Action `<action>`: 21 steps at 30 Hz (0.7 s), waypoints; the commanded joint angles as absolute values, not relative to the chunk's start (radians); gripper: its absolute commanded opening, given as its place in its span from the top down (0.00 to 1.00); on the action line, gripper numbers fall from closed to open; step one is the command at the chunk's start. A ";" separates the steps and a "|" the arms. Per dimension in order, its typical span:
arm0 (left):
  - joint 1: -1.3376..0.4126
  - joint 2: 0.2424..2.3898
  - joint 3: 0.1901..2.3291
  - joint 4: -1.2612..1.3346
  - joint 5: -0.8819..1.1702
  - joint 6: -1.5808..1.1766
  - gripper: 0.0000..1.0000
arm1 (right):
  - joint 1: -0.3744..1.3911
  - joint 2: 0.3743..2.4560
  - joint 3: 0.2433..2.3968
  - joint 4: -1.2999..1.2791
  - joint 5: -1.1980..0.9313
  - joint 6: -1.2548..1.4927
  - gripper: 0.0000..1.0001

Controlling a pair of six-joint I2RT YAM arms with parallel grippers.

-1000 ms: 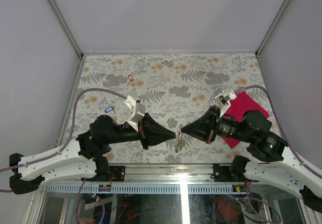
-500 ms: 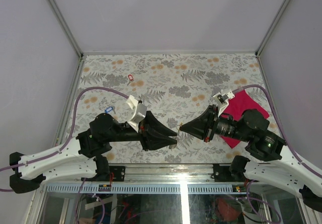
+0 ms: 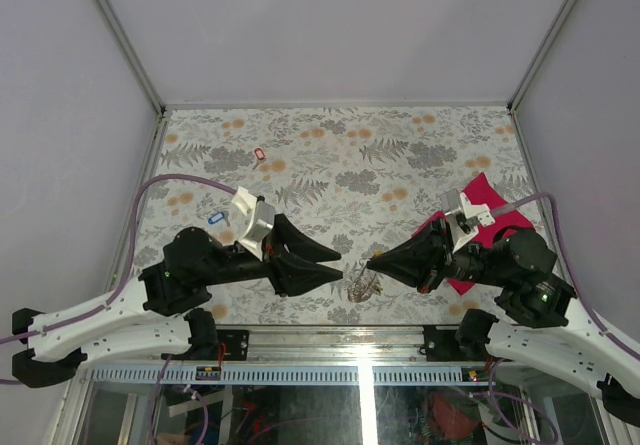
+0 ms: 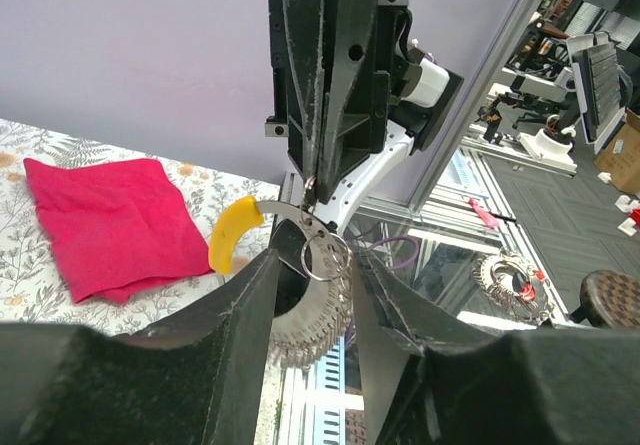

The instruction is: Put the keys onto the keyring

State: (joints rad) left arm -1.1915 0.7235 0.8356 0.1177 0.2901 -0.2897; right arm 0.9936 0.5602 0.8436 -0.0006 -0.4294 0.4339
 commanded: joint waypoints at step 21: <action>-1.199 0.807 0.916 0.246 0.354 -0.296 0.59 | 0.990 0.575 0.759 0.413 -0.585 0.326 1.00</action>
State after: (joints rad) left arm -1.1919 0.7967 0.8749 0.1646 0.3355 -0.2916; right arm 0.9936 0.5552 0.7387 0.3119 -0.5575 0.3275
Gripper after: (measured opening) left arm 0.412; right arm 0.010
